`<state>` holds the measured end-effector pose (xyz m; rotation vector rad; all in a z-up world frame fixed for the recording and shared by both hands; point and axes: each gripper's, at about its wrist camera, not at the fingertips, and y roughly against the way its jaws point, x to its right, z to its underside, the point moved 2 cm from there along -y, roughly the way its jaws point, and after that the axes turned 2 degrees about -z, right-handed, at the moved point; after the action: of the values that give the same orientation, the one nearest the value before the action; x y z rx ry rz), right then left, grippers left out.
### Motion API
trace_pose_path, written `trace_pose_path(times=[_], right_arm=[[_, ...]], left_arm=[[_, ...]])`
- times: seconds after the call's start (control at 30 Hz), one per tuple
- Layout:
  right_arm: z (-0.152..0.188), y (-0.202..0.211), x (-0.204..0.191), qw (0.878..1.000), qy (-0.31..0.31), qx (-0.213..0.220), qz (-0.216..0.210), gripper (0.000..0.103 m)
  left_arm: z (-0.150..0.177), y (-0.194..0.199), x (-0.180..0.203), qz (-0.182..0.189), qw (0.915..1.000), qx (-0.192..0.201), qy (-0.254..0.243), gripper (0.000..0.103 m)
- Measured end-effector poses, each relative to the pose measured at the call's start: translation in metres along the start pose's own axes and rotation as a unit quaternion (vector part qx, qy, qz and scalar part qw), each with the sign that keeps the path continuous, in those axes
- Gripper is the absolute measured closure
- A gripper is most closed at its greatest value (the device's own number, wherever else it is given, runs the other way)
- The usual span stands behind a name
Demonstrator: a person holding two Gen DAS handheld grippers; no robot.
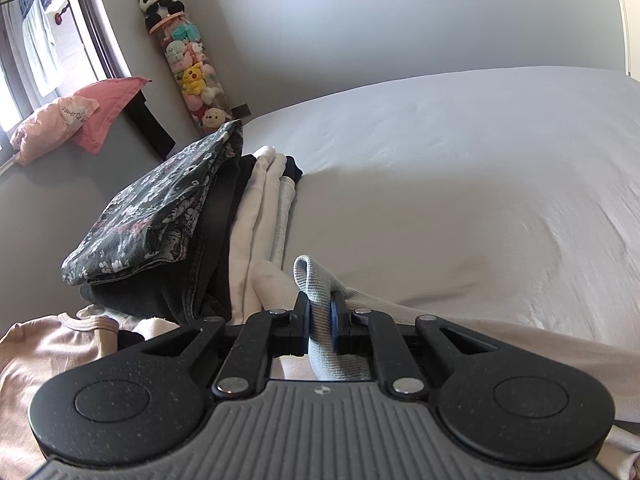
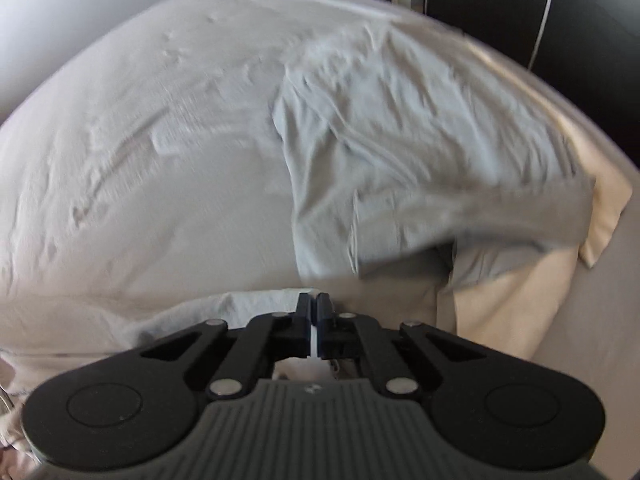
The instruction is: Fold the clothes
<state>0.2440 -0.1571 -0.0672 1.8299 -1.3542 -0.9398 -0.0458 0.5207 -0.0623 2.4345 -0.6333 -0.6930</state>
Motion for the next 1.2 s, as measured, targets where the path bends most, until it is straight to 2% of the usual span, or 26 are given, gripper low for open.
trace_pose_path(times=[0.17, 0.3, 0.4, 0.5, 0.6, 0.67, 0.73, 0.8, 0.87, 0.93, 0.97, 1.03, 1.2], right_arm=[[-0.049, 0.008, -0.018, 0.997, 0.034, 0.062, 0.017, 0.101], [-0.089, -0.014, -0.038, 0.994, 0.058, 0.089, 0.036, 0.101], [-0.112, -0.039, -0.053, 0.993, 0.057, 0.096, 0.035, 0.101], [-0.122, -0.071, -0.07, 0.994, 0.072, 0.074, 0.032, 0.101], [-0.122, -0.108, -0.081, 0.995, 0.087, 0.028, 0.028, 0.1], [-0.119, -0.117, -0.08, 0.995, 0.093, 0.014, 0.04, 0.095], [-0.12, -0.121, -0.074, 0.995, 0.084, 0.005, 0.046, 0.094], [-0.125, -0.121, -0.068, 0.997, 0.069, 0.005, 0.042, 0.089], [-0.135, -0.122, -0.066, 0.998, 0.06, 0.009, 0.03, 0.074], [-0.142, -0.128, -0.067, 0.999, 0.049, 0.002, 0.013, 0.068], [-0.145, -0.132, -0.068, 0.999, 0.043, -0.004, 0.004, 0.062], [-0.145, -0.146, -0.072, 0.999, 0.023, -0.028, -0.007, 0.058], [-0.119, -0.165, -0.062, 0.997, -0.035, -0.065, -0.002, 0.058]], left_arm=[[-0.001, 0.003, -0.004, -0.01, 0.9999, 0.003, 0.012, 0.092], [-0.002, 0.002, -0.01, -0.028, 0.9993, 0.007, 0.024, 0.092], [-0.003, -0.004, -0.013, -0.044, 0.9987, 0.0, 0.027, 0.092], [-0.001, -0.016, -0.014, -0.056, 0.9981, -0.014, 0.021, 0.091], [0.002, -0.028, -0.011, -0.055, 0.9981, -0.027, 0.012, 0.091], [0.003, -0.033, -0.006, -0.055, 0.998, -0.031, 0.001, 0.091], [0.004, -0.037, -0.002, -0.058, 0.9978, -0.031, -0.01, 0.091], [0.003, -0.041, 0.001, -0.058, 0.9977, -0.034, -0.013, 0.091], [0.003, -0.045, 0.003, -0.058, 0.9976, -0.037, -0.012, 0.091], [0.002, -0.048, 0.005, -0.059, 0.9974, -0.04, -0.01, 0.091], [0.003, -0.048, 0.006, -0.06, 0.9973, -0.041, -0.009, 0.091], [0.004, -0.047, 0.006, -0.063, 0.9971, -0.042, -0.01, 0.091], [0.007, -0.048, 0.004, -0.066, 0.9965, -0.05, -0.014, 0.091]])
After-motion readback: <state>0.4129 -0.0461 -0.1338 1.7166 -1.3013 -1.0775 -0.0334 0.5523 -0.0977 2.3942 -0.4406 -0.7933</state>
